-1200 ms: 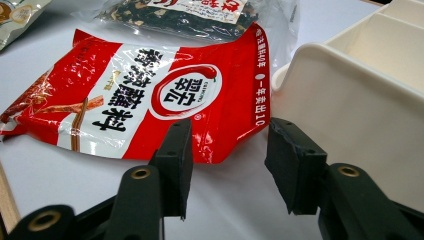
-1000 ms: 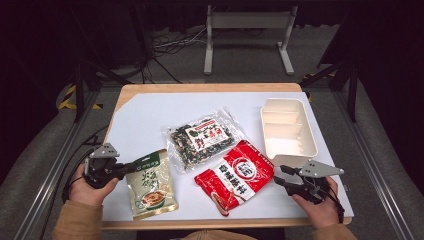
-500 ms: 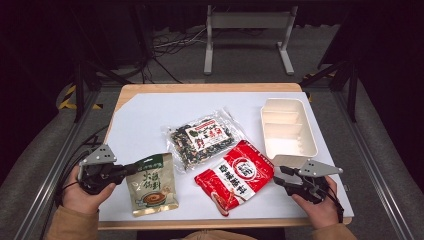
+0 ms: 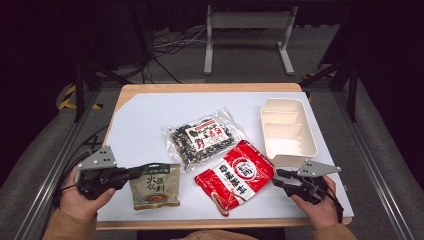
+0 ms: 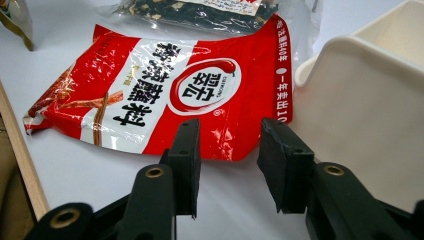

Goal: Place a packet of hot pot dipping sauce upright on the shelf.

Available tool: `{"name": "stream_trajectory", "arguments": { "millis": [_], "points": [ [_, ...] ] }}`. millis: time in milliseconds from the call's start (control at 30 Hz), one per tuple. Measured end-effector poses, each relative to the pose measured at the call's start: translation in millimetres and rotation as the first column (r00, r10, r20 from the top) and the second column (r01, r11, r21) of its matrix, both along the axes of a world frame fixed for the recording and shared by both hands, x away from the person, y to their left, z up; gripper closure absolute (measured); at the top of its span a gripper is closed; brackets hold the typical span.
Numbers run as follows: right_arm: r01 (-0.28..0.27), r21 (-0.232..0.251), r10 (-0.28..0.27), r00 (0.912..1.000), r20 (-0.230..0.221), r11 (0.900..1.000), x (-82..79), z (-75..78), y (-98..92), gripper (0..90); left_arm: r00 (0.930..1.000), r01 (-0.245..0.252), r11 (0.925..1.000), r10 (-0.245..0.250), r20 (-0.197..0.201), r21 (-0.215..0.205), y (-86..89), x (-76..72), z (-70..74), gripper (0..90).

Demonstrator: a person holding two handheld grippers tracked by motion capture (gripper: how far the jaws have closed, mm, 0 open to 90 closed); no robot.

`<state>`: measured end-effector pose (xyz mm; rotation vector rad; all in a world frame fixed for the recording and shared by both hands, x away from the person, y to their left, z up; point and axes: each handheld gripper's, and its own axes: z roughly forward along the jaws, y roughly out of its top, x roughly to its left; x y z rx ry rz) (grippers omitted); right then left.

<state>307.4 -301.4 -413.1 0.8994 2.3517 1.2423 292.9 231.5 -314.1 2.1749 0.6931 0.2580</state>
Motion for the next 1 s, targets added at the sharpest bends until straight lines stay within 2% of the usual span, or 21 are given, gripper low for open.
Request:
{"name": "stream_trajectory", "arguments": {
  "millis": [100, 200, 367, 567, 767, 1000],
  "points": [
    [-0.010, 0.012, 0.010, 0.9999, 0.002, 1.000, -0.6, 1.9, 0.1, 60.6, 0.9998, 0.022, 0.9997, -0.022, 0.006, -0.010, -3.3, -1.9, 2.7, 89.7],
    [-0.016, 0.019, 0.016, 0.9998, 0.008, 1.000, -0.9, 4.6, -0.4, 60.4, 0.9987, 0.032, 0.9994, -0.031, 0.041, -0.011, -9.3, -5.8, 7.7, 89.8],
    [-0.014, 0.025, 0.013, 0.9998, 0.016, 1.000, 0.9, 7.7, -2.2, 59.8, 0.9981, 0.036, 0.9992, -0.036, 0.051, -0.014, -13.9, -5.5, 13.6, 89.8],
    [-0.021, 0.043, 0.020, 0.9995, 0.023, 0.999, 0.9, 12.6, -2.1, 59.0, 0.9956, 0.066, 0.9973, -0.064, 0.068, -0.030, -23.3, -0.4, 23.5, 89.8],
    [-0.042, 0.051, 0.040, 0.9985, 0.039, 0.998, -2.6, 18.5, 3.5, 58.4, 0.9918, 0.106, 0.9937, -0.103, 0.075, -0.035, -42.8, 5.4, 33.3, 89.8],
    [-0.049, 0.089, 0.045, 0.9980, 0.046, 0.995, -7.3, 23.9, 2.3, 57.8, 0.9832, 0.158, 0.9852, -0.151, 0.103, -0.066, -62.9, 18.8, 39.5, 89.8]
  ]
}}
